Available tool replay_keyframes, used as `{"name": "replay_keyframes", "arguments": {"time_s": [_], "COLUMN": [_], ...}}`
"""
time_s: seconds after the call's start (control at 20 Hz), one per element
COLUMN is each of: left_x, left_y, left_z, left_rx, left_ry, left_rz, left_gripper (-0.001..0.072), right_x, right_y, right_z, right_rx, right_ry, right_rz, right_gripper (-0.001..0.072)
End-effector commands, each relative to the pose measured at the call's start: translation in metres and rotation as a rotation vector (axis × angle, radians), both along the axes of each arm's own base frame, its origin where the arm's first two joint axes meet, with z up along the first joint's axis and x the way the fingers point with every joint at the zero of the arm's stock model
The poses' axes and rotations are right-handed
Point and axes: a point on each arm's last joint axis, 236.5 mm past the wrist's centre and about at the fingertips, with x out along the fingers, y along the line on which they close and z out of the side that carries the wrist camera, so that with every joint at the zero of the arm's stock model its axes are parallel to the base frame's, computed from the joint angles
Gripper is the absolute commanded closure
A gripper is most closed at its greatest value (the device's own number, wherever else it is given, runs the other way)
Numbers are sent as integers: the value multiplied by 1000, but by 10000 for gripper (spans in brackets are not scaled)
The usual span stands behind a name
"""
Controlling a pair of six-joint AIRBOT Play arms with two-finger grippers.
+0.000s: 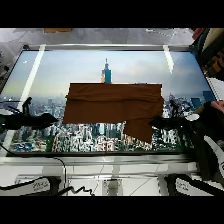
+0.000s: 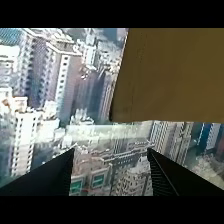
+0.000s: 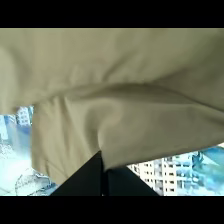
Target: Fold the clothes and pants, and hang the long-sleeved shirts on hangers.
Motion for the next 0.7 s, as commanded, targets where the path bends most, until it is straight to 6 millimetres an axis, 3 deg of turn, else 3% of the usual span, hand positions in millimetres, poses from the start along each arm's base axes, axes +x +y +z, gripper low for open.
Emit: {"name": "replay_keyframes", "arguments": {"time_s": [0.0,0.15,0.3,0.35,0.45,0.5,0.65], "left_x": [0,3,24,33,46,48,41], "left_y": [-16,-45,-55,-55,-53,-52,-61], "left_z": [-19,-38,-51,-51,-45,-42,-16], "left_rx": [12,-31,-32,-36,-53,-55,-57], "left_ry": [11,50,18,-2,-34,-43,-106], "left_rz": [-11,-47,13,50,102,102,-24], "left_gripper": [230,229,234,293,644,699,700], "right_x": [4,3,0,-1,-1,-1,-3], "right_y": [1,1,5,5,5,5,4], "right_z": [12,12,13,13,13,14,29], "right_rx": [1,-2,3,6,6,4,-35], "right_ry": [-37,-40,-41,-39,-39,-41,-84], "right_rz": [2,12,39,42,43,47,116], "right_gripper": [700,700,700,700,700,700,701]}}
